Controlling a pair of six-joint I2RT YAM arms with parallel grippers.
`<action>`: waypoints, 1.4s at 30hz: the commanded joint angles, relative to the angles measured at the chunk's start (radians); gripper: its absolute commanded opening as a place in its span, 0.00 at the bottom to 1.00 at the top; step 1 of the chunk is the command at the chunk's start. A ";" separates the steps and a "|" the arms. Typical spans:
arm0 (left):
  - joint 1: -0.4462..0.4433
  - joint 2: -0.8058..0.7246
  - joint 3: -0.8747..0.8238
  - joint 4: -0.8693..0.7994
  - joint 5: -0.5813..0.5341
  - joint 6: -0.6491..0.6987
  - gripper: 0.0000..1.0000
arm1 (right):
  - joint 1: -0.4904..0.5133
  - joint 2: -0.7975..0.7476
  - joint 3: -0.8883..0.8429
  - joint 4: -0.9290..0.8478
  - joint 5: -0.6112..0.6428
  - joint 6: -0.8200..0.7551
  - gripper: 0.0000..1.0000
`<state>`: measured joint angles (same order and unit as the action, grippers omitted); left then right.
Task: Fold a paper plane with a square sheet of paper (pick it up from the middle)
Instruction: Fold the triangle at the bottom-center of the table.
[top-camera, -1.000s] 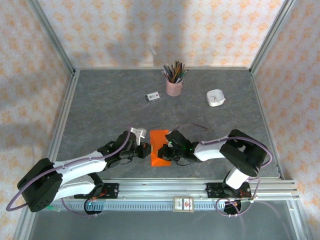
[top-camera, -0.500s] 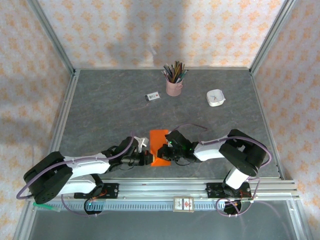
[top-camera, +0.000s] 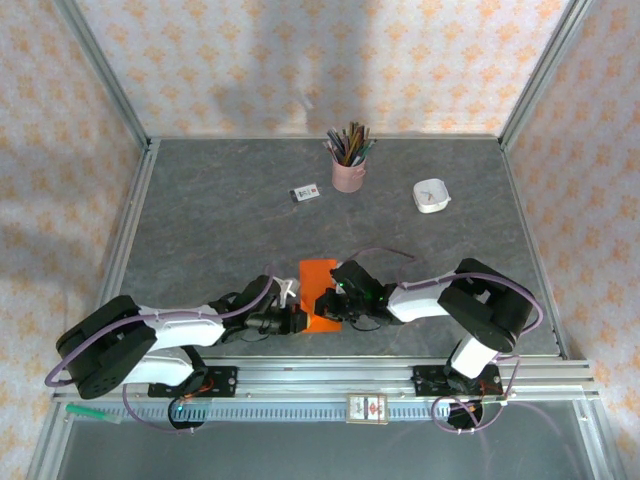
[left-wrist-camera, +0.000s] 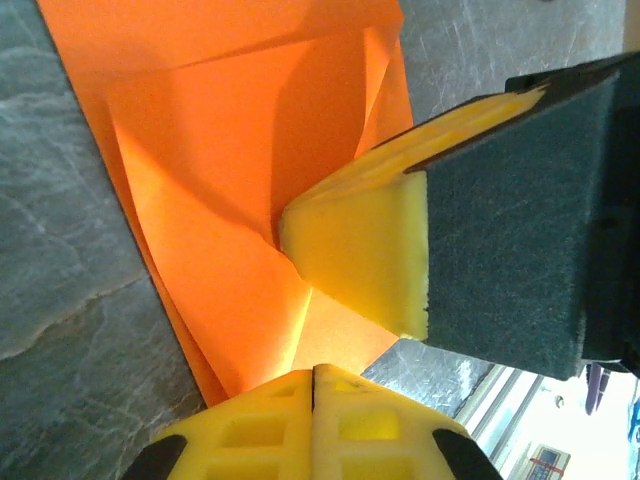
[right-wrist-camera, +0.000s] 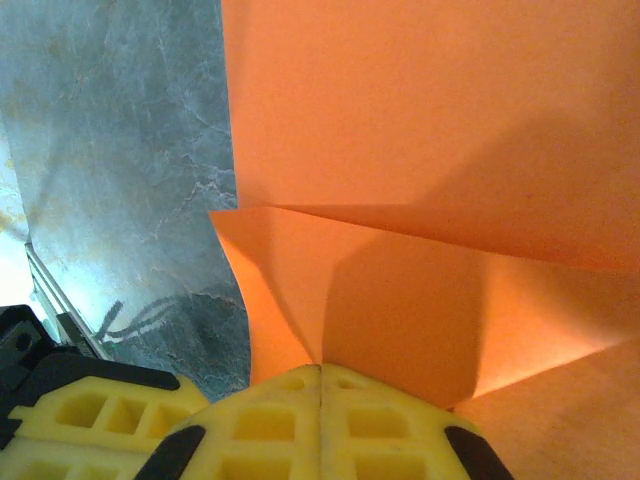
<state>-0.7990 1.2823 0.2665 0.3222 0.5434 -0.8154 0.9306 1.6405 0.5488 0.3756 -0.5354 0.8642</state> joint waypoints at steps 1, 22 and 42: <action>-0.009 0.016 0.016 0.022 -0.001 -0.004 0.00 | 0.002 0.042 -0.018 -0.072 0.050 -0.002 0.00; -0.009 0.043 -0.031 -0.160 -0.119 0.047 0.00 | -0.004 -0.017 0.121 -0.191 0.049 -0.074 0.05; -0.008 0.077 -0.021 -0.215 -0.148 0.083 0.00 | -0.021 0.056 0.101 -0.120 -0.011 -0.075 0.05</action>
<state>-0.8055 1.3117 0.2741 0.2840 0.4965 -0.7761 0.9226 1.6798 0.6514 0.2584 -0.5507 0.8104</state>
